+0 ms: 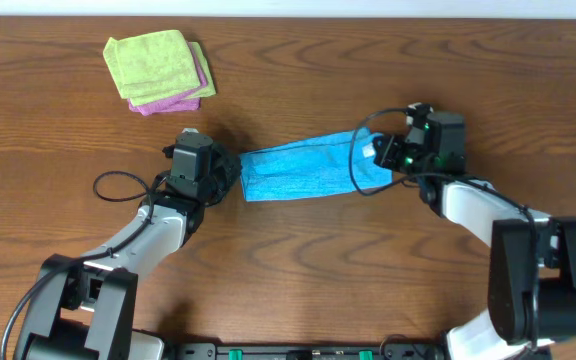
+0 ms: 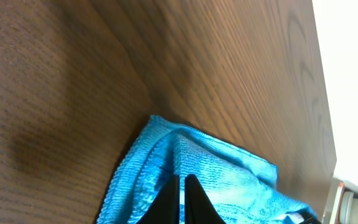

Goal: Fold the cloth

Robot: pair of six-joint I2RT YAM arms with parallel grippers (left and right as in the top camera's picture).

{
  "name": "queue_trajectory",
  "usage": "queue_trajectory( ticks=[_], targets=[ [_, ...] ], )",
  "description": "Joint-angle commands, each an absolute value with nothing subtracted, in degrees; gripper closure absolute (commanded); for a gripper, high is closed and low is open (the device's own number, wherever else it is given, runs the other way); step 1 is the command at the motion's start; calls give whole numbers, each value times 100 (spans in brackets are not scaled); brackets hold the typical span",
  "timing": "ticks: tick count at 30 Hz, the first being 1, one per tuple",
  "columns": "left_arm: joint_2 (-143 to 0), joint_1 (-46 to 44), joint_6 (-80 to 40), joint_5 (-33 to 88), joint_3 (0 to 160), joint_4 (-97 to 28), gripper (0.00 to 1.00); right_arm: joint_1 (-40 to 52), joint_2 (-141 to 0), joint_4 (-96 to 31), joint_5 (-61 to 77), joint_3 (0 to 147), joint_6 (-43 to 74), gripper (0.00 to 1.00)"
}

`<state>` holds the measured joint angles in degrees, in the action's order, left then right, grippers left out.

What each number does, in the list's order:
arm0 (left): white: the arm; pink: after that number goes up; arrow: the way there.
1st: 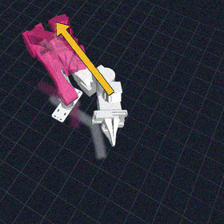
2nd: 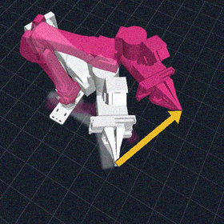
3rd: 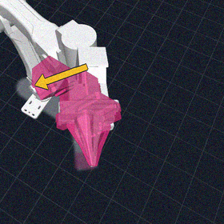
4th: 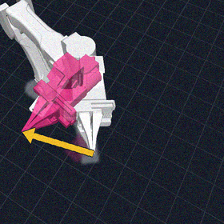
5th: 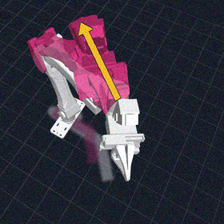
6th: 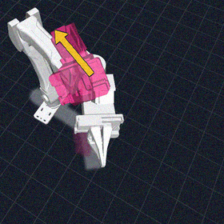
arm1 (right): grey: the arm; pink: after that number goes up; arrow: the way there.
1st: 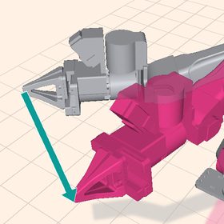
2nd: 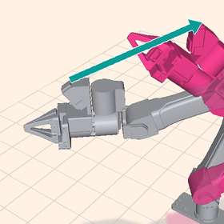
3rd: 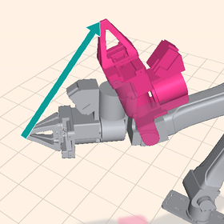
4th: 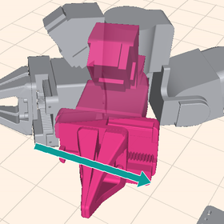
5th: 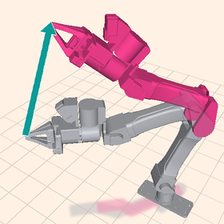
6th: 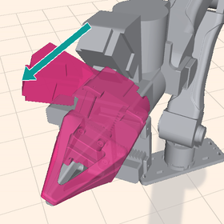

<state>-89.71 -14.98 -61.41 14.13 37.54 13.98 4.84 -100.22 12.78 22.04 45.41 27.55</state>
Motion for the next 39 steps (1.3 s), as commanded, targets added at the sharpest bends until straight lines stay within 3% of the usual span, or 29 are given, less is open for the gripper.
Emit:
queue_trajectory(
  ticks=[1,5,9,15,20,27,39],
  targets=[
    [-9030,-1463,-6018,1332,3852,1404,94,611,-10106,1291,2080,4720,2606,80],
    [-9019,-1463,-6018,1361,3854,1404,92,604,-10103,1253,2152,4748,2611,55],
    [-9019,-1457,-5972,1500,3892,1402,90,574,-10003,779,2158,4860,2598,38],
    [-8989,-1452,-5640,1887,4185,1310,84,445,-9553,167,2115,4904,2434,32],
    [-8989,-1455,-5330,1944,4523,565,69,338,-9052,-331,2099,4904,2436,23],
    [-8991,-1470,-5225,1686,4580,1,54,340,-8565,-871,2169,4906,2484,23],
    [-10095,-1542,-5907,2324,4580,969,55,340,-8195,-996,2279,4906,2526,26]
  ],
)
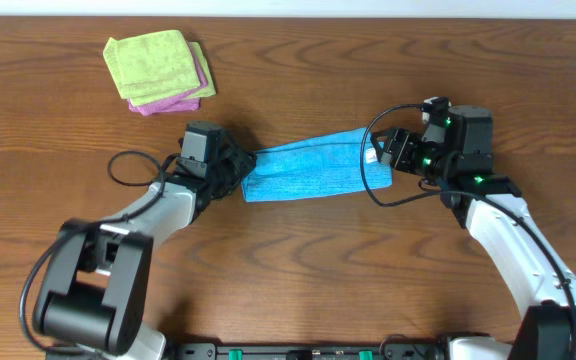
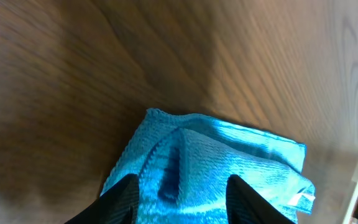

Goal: Fold the cloth

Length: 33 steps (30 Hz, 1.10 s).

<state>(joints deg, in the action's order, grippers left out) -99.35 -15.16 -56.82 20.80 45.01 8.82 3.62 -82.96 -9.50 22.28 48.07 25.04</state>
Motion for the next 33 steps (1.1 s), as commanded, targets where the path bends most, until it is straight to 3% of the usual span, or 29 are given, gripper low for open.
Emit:
queue_trajectory(
  ticks=[1,14,23,33],
  targets=[
    [-10154,-1546,-5929,2373,4580,1039,55,340,-8195,-1013,2290,4906,2523,26],
    [-10276,-1546,-6090,2506,4580,1584,71,340,-8195,-1162,2287,4906,2521,29],
    [-10477,-1634,-6088,2451,4578,1490,94,340,-8195,-1162,2290,4906,2523,30],
    [-10261,-1350,-5734,2574,4582,1525,94,340,-8195,-1291,2252,4906,2458,30]
  ],
)
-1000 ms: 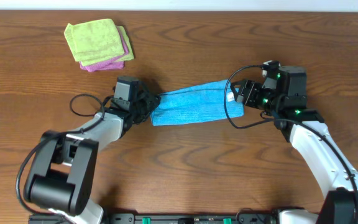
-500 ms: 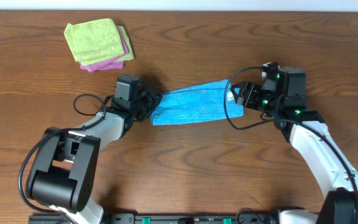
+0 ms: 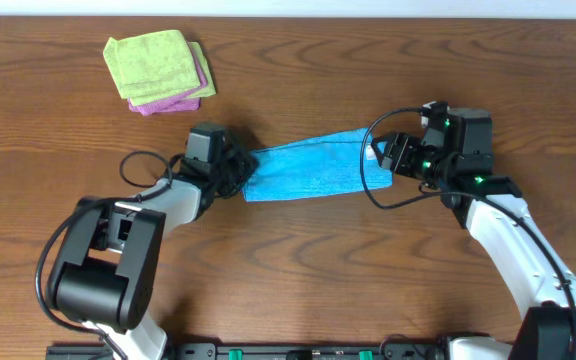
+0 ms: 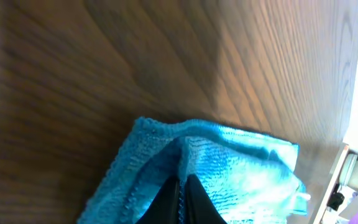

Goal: Fold the cloth

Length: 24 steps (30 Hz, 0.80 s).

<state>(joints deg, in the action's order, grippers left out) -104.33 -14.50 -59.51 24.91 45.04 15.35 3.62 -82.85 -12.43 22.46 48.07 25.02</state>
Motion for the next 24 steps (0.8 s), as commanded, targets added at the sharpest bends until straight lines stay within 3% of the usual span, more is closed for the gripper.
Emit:
queue_trajectory(
  ticks=[1,12,24],
  targets=[
    [-10210,-1347,-5717,2576,4582,1522,94,340,-8195,-1295,2248,4906,2458,30],
    [-9863,-1345,-5717,2591,4593,1466,94,340,-8195,-1310,2248,4906,2456,30],
    [-9513,-1273,-5406,2152,4591,561,94,340,-8195,-1315,2252,4906,2456,30]
  ],
)
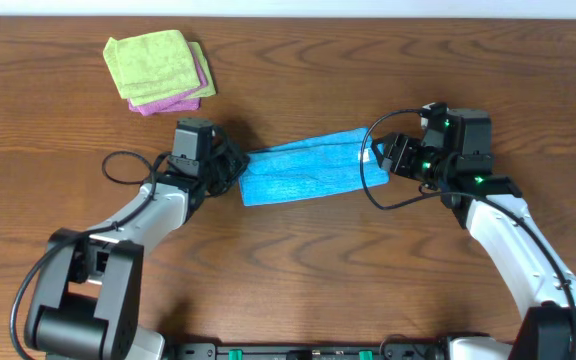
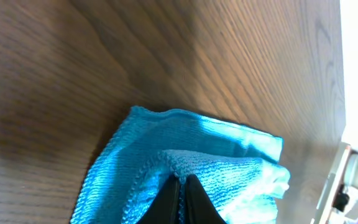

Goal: Fold the cloth

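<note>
A blue cloth (image 1: pixel 303 167) lies as a long folded strip across the middle of the table, with a white tag at its right end. My left gripper (image 1: pixel 230 171) is at the strip's left end and is shut on the cloth's upper layer edge (image 2: pixel 178 176), which is lifted a little off the layer beneath. My right gripper (image 1: pixel 388 155) is at the strip's right end by the tag. Whether its fingers hold the cloth cannot be told from above.
A stack of folded cloths, yellow-green (image 1: pixel 153 62) on top of pink (image 1: pixel 183 100), sits at the back left. Cables loop beside both arms (image 1: pixel 118 170). The wooden table (image 1: pixel 298 270) stretches bare in front of the strip.
My left gripper still pinches the cloth's left end, and the top layer there now stands folded back further over the layer below. The left arm has shifted slightly left. The right arm has not moved.
The left gripper was shut on the strip's left end with the right gripper at the other end. It then stood open over that end, was shut on it again, and now holds the upper layer lifted.
</note>
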Robot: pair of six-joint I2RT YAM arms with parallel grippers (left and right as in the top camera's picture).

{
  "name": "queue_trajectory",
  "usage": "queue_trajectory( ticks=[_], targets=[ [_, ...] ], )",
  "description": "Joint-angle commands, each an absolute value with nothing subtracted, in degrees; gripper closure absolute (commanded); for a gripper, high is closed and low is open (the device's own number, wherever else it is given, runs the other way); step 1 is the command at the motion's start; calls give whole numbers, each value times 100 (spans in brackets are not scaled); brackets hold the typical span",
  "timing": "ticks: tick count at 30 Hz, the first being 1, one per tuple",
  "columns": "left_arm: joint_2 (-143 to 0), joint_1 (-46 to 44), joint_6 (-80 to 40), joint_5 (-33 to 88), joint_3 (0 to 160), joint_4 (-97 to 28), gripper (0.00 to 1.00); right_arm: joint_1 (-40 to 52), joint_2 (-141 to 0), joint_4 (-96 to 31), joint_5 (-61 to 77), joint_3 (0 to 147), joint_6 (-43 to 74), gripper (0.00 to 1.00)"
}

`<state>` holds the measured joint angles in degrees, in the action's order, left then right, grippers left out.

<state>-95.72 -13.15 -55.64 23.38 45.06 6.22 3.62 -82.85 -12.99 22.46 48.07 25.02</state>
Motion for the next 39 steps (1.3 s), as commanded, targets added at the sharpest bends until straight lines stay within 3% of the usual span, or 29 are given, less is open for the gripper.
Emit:
queue_trajectory(
  ticks=[1,6,7,10,11,12,15,19,22,24,27,35,39],
  targets=[
    [-9513,-1278,-5387,2075,4591,506,94,340,-8195,-1315,2257,4906,2458,30],
    [-9513,-1275,-5269,1796,4591,342,91,342,-8195,-1315,2456,4906,2460,30],
    [-9513,-1275,-5262,1719,4591,301,84,342,-8195,-1319,2469,4906,2460,30],
    [-9511,-1264,-5162,1627,4591,274,42,344,-8195,-1334,2469,4906,2458,30],
    [-9504,-1243,-5140,1632,4593,276,34,344,-8195,-1354,2469,4906,2458,30],
    [-9491,-1212,-5140,1636,4593,274,28,344,-8195,-1378,2469,4906,2458,30],
    [-9319,-1072,-5129,1743,4598,220,25,344,-8195,-1474,2469,4906,2453,30],
    [-8838,-1037,-4993,2069,4692,141,33,338,-8195,-1658,2493,4906,2394,30],
    [-8724,-1256,-5039,2099,4748,110,54,333,-8195,-1822,2644,4906,2462,29],
    [-8768,-1507,-5100,2097,4759,106,74,333,-8195,-2060,2646,4906,2650,28],
    [-8895,-1780,-5100,1955,4759,75,92,333,-8195,-2290,2727,4906,2733,28],
    [-9657,-1957,-5148,1750,4759,231,94,338,-8195,-2731,2941,4906,2744,26],
    [-10068,-1957,-5166,1743,4759,373,94,340,-8208,-2928,2757,4895,2891,20]
  ],
)
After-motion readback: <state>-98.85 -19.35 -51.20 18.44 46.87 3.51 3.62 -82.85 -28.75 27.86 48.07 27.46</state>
